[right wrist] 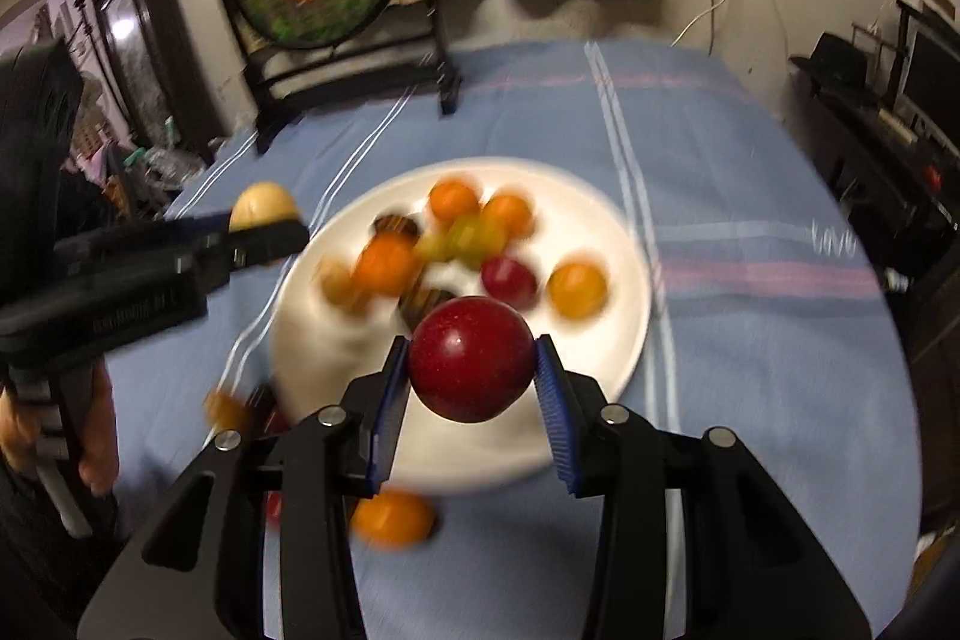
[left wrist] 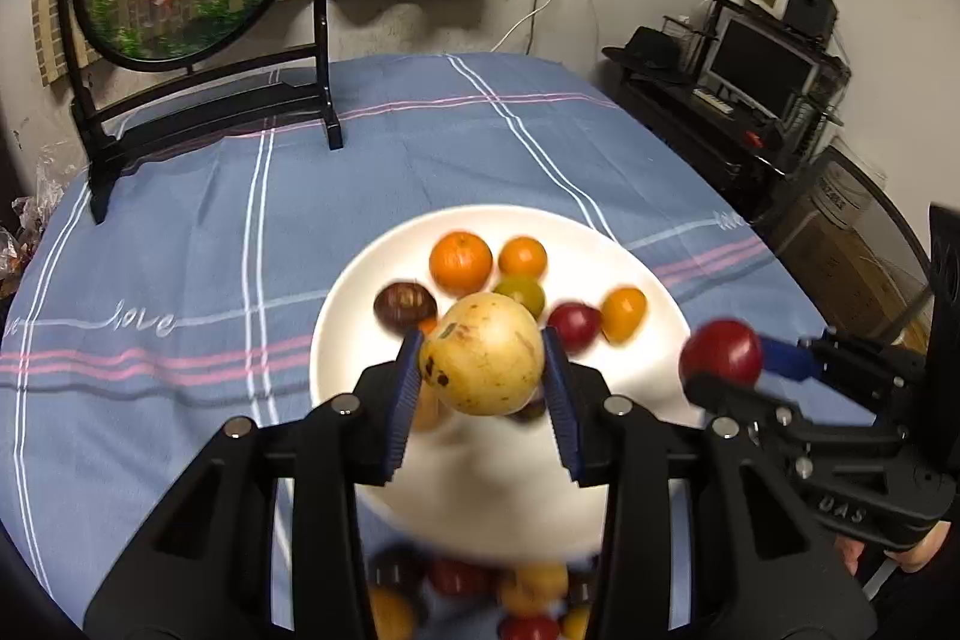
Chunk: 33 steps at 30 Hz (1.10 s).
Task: Organize fruits
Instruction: 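Lower the pale fruit and red apple onto the plate and open both tools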
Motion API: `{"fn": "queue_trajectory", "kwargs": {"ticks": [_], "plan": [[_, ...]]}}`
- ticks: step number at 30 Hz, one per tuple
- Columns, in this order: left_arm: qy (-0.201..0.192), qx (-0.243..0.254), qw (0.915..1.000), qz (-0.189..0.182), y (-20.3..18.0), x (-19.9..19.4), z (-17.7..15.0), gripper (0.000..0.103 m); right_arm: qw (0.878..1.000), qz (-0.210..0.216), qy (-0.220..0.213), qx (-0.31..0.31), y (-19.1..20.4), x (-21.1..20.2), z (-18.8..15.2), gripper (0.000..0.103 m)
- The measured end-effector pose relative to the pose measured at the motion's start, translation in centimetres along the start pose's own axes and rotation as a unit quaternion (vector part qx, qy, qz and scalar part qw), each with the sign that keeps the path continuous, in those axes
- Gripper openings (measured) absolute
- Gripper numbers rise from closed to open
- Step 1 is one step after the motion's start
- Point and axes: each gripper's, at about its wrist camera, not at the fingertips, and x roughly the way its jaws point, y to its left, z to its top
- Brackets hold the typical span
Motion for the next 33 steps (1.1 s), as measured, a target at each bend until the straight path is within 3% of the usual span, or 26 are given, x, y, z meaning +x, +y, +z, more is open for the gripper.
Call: {"fn": "queue_trajectory", "kwargs": {"ticks": [4,8,9,10,12,15,22,33], "plan": [[0.027,-0.017,0.9994,0.014,1.1,4.2,1.7,0.04,1.0,-0.026,0.0,0.0,-1.1,3.7,2.5,0.042],[0.048,-0.027,0.9983,0.02,2.0,6.9,2.2,0.04,0.999,-0.01,0.018,0.026,-2.5,6.7,3.3,0.042],[0.051,-0.031,0.998,0.021,2.3,7.3,2.4,0.043,0.999,-0.012,0.018,0.028,-2.6,7.0,3.3,0.042],[0.052,-0.033,0.9979,0.02,2.4,7.4,2.4,0.058,0.999,-0.015,0.018,0.027,-2.7,7.2,3.4,0.043],[0.033,-0.043,0.9983,0.019,3.0,6.6,2.6,0.069,0.999,-0.017,0.015,0.023,-2.8,7.1,3.1,0.048],[0.014,-0.045,0.9987,0.02,3.2,4.8,2.7,0.069,0.999,-0.019,-0.01,0.027,-2.8,5.9,3.1,0.061],[-0.006,-0.054,0.9984,0.012,3.3,-0.7,-0.1,0.069,0.999,-0.012,-0.007,0.032,-2.1,2.7,2.4,0.062],[-0.02,-0.032,0.9991,0.016,0.9,-7.2,-10.8,0.08,0.999,0.024,0.038,0.013,2.3,-3.8,-8.0,0.063]]}}
